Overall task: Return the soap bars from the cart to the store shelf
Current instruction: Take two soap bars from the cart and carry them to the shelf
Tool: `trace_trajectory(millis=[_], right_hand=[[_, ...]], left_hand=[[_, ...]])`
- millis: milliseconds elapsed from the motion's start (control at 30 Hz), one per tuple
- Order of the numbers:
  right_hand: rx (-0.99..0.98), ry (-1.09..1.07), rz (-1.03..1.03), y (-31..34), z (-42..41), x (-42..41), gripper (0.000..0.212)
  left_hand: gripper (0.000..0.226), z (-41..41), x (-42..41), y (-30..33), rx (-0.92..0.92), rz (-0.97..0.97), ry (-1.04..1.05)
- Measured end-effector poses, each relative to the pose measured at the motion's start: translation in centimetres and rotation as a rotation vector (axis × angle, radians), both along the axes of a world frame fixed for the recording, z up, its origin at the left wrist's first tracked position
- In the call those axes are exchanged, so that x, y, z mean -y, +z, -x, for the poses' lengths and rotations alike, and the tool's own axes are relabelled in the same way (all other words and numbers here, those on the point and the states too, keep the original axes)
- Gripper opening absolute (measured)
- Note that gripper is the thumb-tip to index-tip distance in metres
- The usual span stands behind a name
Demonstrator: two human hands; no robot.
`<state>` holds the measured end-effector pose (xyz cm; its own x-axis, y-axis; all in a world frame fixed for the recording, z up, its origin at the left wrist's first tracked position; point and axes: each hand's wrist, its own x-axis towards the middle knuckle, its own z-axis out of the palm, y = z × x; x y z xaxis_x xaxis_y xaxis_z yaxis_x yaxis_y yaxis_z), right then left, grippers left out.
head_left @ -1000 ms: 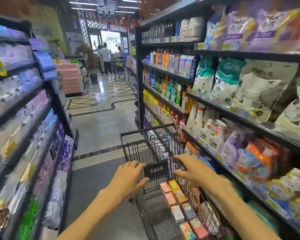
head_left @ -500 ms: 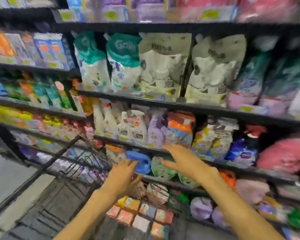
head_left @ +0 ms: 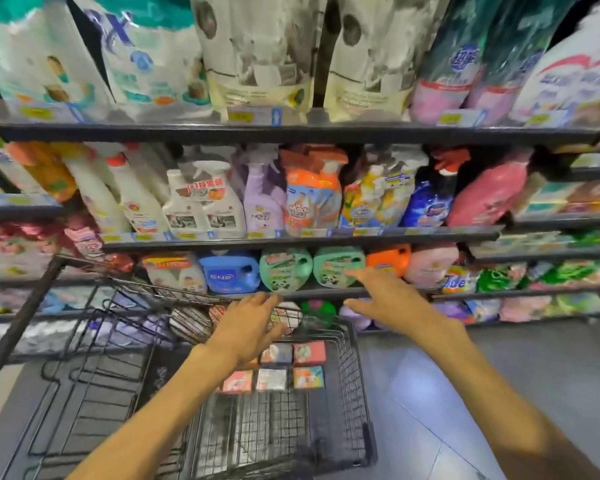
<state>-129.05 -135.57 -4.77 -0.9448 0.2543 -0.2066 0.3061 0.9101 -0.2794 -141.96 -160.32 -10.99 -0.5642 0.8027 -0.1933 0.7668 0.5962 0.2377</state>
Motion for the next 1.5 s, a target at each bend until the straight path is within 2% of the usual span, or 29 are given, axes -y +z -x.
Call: trace_trajectory(millis=[333,467,733,867,1000,1133,1233,1300,1433,1500], right_hand=[[0.090,0.063,0.119,-7.5,2.6,2.0,0.062],[0.168,0.125,0.179,-12.9,4.3,4.4,0.059],[0.371,0.229,0.174,-27.3,8.7,11.6,0.058],[0.473,0.281,0.173,-34.4,11.0,14.6,0.055],[0.353,0.232,0.192,-40.9,11.6,16.4,0.051],[0.408,0.301,0.104,-46.0,11.9,17.3,0.055],[0.349,0.364,0.089,-48.3,12.0,17.7,0.044],[0.301,0.313,0.119,-49.0,12.1,17.8,0.036],[0.334,0.246,0.184,-49.3,12.9,17.6,0.049],[0.329,0.231,0.183,-48.8,13.4,17.9,0.048]], left_hand=[[0.061,1.6,3.4,-6.1,0.086,0.102,0.106],[0.060,2.6,7.2,-11.4,0.167,0.203,0.198],[0.053,5.1,13.5,-24.7,0.326,0.365,0.306],[0.055,7.2,15.0,-31.7,0.317,0.422,0.309],[0.067,9.8,15.0,-38.6,0.237,0.459,0.336],[0.065,11.7,14.6,-42.8,0.107,0.544,0.223],[0.059,12.1,14.9,-44.9,0.023,0.612,0.149],[0.054,12.1,14.9,-45.7,0.033,0.621,0.129],[0.052,12.1,14.4,-46.3,0.054,0.619,0.118],[0.055,12.1,14.4,-46.3,0.045,0.637,0.123]])
